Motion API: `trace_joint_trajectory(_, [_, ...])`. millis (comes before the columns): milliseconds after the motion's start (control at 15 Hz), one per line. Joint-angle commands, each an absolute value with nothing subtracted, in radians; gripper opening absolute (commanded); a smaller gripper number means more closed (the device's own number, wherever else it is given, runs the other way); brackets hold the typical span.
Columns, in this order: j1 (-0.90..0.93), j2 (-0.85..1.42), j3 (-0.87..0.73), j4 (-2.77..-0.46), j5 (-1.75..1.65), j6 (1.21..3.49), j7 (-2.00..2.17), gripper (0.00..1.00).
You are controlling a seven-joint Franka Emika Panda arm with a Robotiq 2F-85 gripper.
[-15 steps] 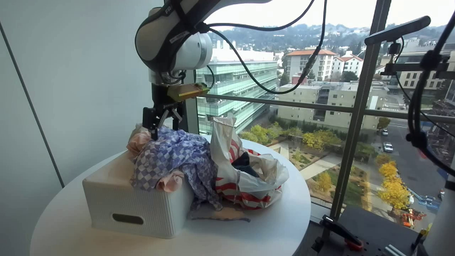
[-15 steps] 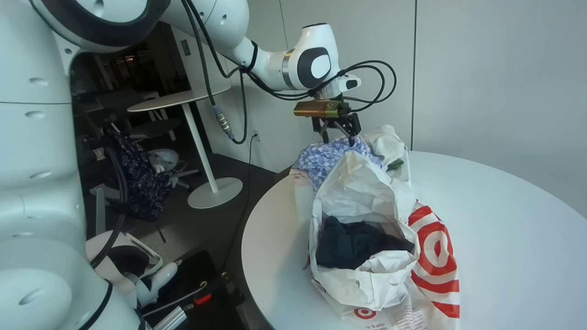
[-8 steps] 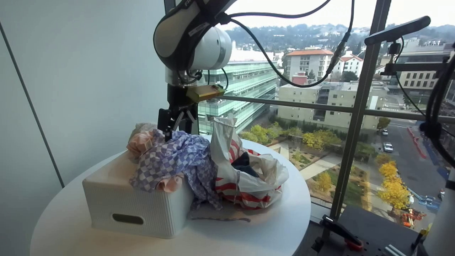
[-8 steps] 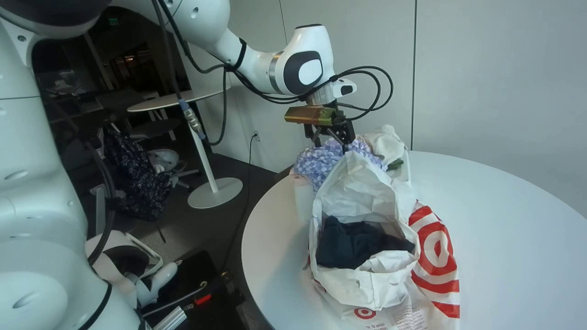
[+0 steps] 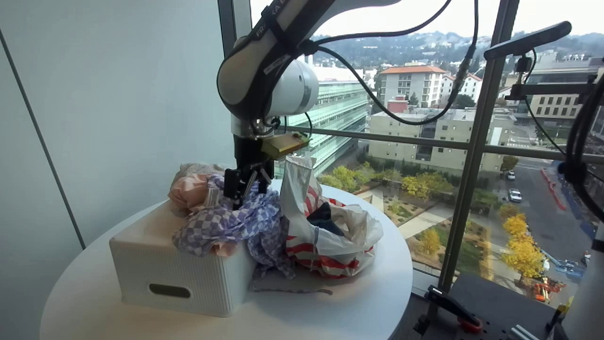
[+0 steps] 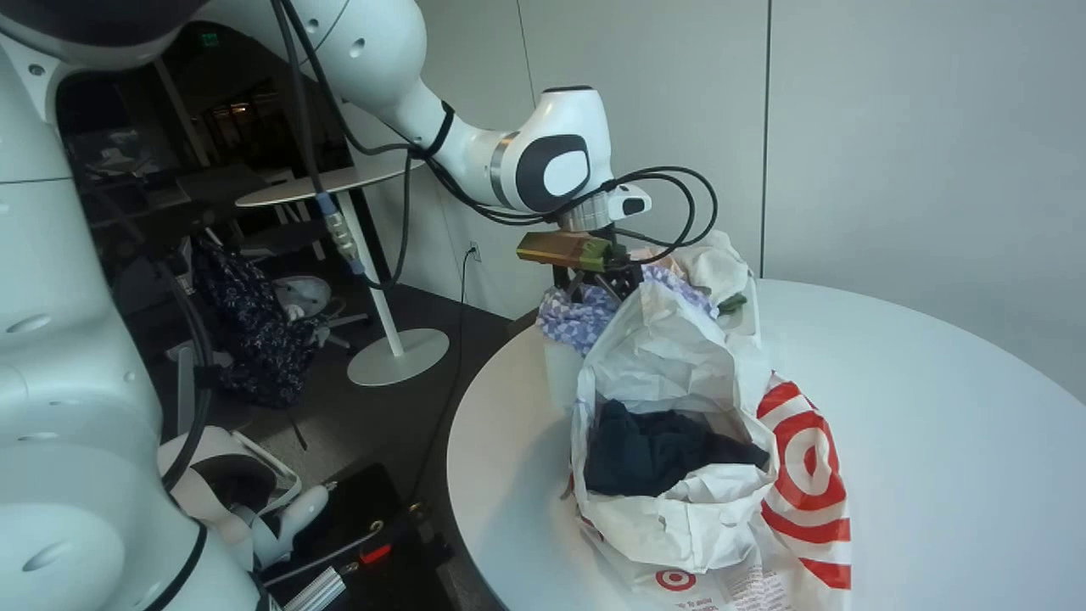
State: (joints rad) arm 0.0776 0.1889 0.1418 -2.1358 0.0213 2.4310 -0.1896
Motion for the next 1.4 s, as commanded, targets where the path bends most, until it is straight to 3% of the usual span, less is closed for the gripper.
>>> trace_joint_trajectory(0, [0.085,0.199,0.14,-2.162,0.02,2.49,-0.196,0.73])
trace_joint_trajectory(533, [0.086,0.188,0.139,-2.164,0.013,2.496,-0.19,0.12])
trace_joint_trajectory(667, [0.084,0.177,0.136,-2.16,0.011,2.488,-0.187,0.02])
trace_joint_trajectory(1333, [0.076,0.075,0.074,-2.004,-0.065,2.541,-0.069,0.04])
